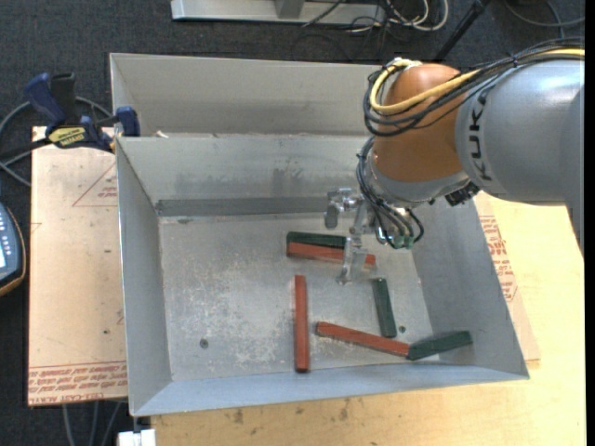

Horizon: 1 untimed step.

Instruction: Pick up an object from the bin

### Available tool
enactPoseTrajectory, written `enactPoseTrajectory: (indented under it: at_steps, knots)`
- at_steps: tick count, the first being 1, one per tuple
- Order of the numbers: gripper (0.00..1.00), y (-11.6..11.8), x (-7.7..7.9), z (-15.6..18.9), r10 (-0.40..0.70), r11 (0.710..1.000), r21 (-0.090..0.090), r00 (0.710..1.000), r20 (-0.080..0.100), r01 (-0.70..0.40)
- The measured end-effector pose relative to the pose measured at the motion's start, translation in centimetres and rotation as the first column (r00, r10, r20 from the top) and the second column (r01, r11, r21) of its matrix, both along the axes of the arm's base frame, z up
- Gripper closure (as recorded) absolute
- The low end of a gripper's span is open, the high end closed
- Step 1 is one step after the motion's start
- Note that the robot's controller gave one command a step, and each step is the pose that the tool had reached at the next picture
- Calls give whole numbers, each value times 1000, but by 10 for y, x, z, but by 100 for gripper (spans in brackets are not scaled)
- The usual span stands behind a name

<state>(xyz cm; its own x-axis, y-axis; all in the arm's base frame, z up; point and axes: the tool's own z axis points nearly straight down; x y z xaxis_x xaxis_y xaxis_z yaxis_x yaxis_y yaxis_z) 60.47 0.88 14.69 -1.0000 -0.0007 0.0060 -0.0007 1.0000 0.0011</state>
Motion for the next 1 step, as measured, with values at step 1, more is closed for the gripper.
enactPoseTrajectory:
  at_steps: [1]
  knots:
    - [0,-74,27,-82,16,1000,-2,1000,5,-16]
